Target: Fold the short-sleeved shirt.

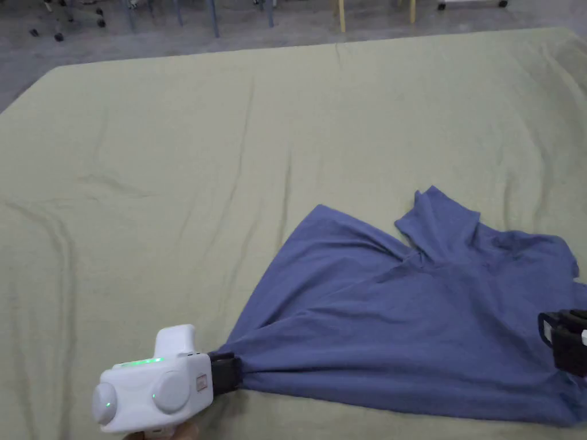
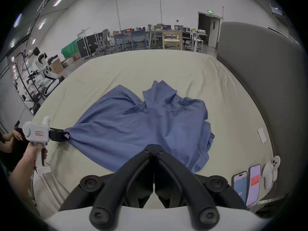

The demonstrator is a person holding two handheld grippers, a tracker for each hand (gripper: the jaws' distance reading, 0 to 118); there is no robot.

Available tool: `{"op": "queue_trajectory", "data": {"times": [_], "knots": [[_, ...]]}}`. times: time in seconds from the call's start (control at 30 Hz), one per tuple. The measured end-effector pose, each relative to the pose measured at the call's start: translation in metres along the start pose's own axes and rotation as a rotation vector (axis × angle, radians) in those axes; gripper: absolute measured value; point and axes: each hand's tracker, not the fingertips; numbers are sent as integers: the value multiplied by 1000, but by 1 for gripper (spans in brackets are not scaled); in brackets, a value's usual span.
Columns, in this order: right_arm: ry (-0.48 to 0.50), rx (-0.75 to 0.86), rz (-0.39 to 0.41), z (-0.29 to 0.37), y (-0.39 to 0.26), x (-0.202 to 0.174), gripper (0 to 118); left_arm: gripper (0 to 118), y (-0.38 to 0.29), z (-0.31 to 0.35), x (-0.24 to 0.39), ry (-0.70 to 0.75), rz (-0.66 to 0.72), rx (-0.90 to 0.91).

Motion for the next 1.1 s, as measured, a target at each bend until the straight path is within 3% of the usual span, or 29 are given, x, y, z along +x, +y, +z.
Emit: {"op": "queue_trajectory", "data": {"times": [0.03, 0.07, 0.1, 0.13, 0.17, 0.37, 0.43, 0.47, 0.5, 0.53, 0.57, 0.6, 0.7, 0.83, 0.87, 0.93, 0.97, 1.0, 1.1], "knots": [[-7, -10, -1, -2, 2, 3, 3, 93, -3, 10, -2, -63, 80, 35], [-21, -19, 4, -4, 4, 4, 3, 93, -5, 21, -1, -26, 108, 89], [-36, -24, 14, -5, 7, 7, 3, 65, -6, 33, -1, -77, 95, 139], [-50, -23, 28, -6, 9, 8, 3, 12, -7, 41, 0, -123, 88, 170], [-55, -22, 35, -9, 13, 11, 3, 4, -10, 47, 2, -114, 74, 171], [-65, 6, 82, -45, 58, 39, 3, 4, 4, 64, 5, -168, 74, 166], [-21, 7, 84, -72, 89, 58, 5, 4, 5, 66, 1, -183, 83, 166], [26, -20, 88, -88, 103, 65, 33, 4, 5, 68, 1, -185, 83, 166], [30, -59, 97, -109, 120, 73, 105, 4, 3, 74, 12, -175, 71, 173], [-3, -114, 100, -136, 131, 78, 118, 4, 1, 77, 15, -175, 67, 173], [12, -44, 103, -155, 137, 79, 113, 4, 0, 79, 18, -176, 64, 176], [1, -108, 142, -177, 147, 77, 115, 4, -2, 81, 21, -177, 62, 177], [-107, -255, 159, -244, 151, 80, 118, 4, 1, 80, 21, -183, 71, 164], [-277, -458, 287, -275, 133, 88, 112, 4, 7, 73, 10, -185, 71, 151], [-277, -505, 296, -293, 126, 97, 98, 4, 7, 74, 9, -184, 69, 152], [-155, -503, 247, -283, 118, 101, 32, 4, 9, 70, 7, -181, 64, 149], [-72, -442, 153, -268, 121, 104, 5, 4, 9, 69, 6, -177, 65, 147], [-78, -397, 118, -241, 121, 93, 5, 4, 9, 69, 5, -169, 68, 143], [-66, -242, 246, -176, 110, 79, 5, 4, 6, 71, 13, -157, 94, 134]]}}
